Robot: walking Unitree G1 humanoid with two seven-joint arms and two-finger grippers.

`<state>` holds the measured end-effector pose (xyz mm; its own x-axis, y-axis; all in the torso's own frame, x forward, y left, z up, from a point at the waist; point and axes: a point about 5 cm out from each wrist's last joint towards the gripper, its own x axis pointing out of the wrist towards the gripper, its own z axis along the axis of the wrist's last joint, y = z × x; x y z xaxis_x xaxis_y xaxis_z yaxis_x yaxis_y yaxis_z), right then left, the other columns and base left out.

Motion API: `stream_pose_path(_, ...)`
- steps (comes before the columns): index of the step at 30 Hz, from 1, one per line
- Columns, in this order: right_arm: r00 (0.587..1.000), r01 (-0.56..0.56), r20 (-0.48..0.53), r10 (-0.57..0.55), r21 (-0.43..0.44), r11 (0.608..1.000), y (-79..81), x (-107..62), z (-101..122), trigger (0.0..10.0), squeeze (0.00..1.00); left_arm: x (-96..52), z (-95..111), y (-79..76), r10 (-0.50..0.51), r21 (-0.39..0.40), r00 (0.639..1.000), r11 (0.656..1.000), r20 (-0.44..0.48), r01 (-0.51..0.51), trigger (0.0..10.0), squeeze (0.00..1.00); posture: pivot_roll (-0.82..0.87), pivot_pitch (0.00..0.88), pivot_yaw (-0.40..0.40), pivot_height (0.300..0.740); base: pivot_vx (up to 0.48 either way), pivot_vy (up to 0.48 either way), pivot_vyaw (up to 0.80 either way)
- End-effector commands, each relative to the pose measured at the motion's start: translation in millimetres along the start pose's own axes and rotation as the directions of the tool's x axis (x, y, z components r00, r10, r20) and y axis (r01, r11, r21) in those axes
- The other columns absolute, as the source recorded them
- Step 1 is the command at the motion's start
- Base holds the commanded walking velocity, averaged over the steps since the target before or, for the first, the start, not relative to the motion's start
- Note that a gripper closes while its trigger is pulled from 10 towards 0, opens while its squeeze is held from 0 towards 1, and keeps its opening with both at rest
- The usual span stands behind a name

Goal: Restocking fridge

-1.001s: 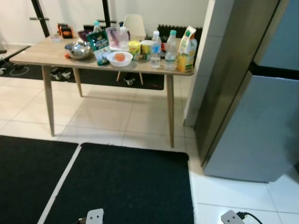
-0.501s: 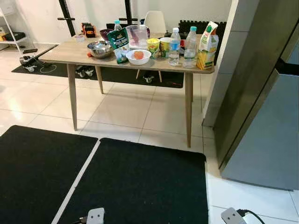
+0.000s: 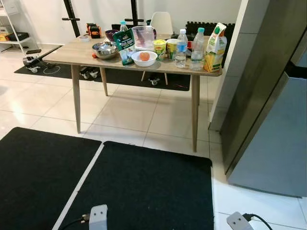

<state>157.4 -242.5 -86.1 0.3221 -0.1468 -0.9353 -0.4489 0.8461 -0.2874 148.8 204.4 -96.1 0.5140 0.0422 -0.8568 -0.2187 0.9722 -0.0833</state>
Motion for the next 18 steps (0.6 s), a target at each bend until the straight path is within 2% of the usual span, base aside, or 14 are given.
stream_pose_path(1,1.0,0.0,-0.004,0.0,-0.013,1.0,3.0,0.4,0,10.0,0.0,-3.2,-7,13.5,0.041,-0.006,0.999,0.999,-0.028,-0.041,10.0,0.0,-0.09,0.0,-0.01,0.74,0.0,0.0,0.0)
stream_pose_path(2,1.0,0.001,-0.005,-0.001,-0.005,1.0,5.0,0.6,0,10.0,0.0,-6.0,-15,21.6,0.068,-0.025,0.997,0.997,-0.047,-0.069,10.0,0.0,-0.09,0.0,-0.008,0.74,0.0,0.0,0.0)
stream_pose_path(3,1.0,0.007,-0.005,-0.007,-0.006,1.0,5.3,0.7,0,10.0,0.0,-7.7,-15,29.4,0.104,-0.078,0.994,0.991,-0.043,-0.107,10.0,0.0,-0.09,0.0,-0.006,0.74,0.0,0.0,0.0)
stream_pose_path(4,1.0,0.007,-0.005,-0.007,-0.006,1.0,5.3,0.7,0,10.0,0.0,-7.7,-15,29.4,0.104,-0.078,0.994,0.991,-0.043,-0.107,10.0,0.0,-0.09,0.0,-0.006,0.74,0.0,0.0,0.0)
stream_pose_path(5,1.0,0.01,-0.005,-0.011,-0.008,1.0,5.4,0.7,1,10.0,0.0,-9.0,-16,34.8,0.13,-0.116,0.991,0.984,-0.04,-0.134,10.0,0.0,-0.09,0.0,-0.006,0.74,0.0,0.0,0.0)
stream_pose_path(7,1.0,0.02,-0.012,-0.02,-0.001,1.0,6.8,0.9,0,10.0,0.0,-10.4,-16,40.7,0.15,-0.103,0.988,0.983,-0.044,-0.154,10.0,0.0,-0.1,0.0,0.012,0.74,0.0,0.0,0.0)
stream_pose_path(10,1.0,0.016,-0.007,-0.016,0.025,1.0,12.1,1.4,-1,10.0,0.0,-9.6,-8,43.0,0.134,-0.032,0.99,0.99,-0.032,-0.135,10.0,0.0,-0.11,0.0,0.03,0.74,0.0,0.0,0.0)
stream_pose_path(14,1.0,0.01,-0.016,-0.01,0.015,1.0,13.6,1.5,-1,10.0,0.0,-6.9,6,40.4,0.124,-0.023,0.992,0.992,0.001,-0.124,10.0,0.0,-0.1,0.0,0.031,0.74,0.0,0.0,0.0)
stream_pose_path(16,1.0,0.01,-0.016,-0.01,0.015,1.0,13.6,1.5,-1,10.0,0.0,-6.9,6,40.4,0.124,-0.023,0.992,0.992,0.001,-0.124,10.0,0.0,-0.1,0.0,0.031,0.74,0.0,0.0,0.0)
stream_pose_path(18,1.0,0.01,-0.02,-0.01,0.006,1.0,13.5,1.5,-1,10.0,0.0,-5.0,11,35.6,0.105,0.005,0.994,0.994,0.006,-0.105,10.0,0.0,-0.09,0.0,0.026,0.74,0.0,0.0,0.0)
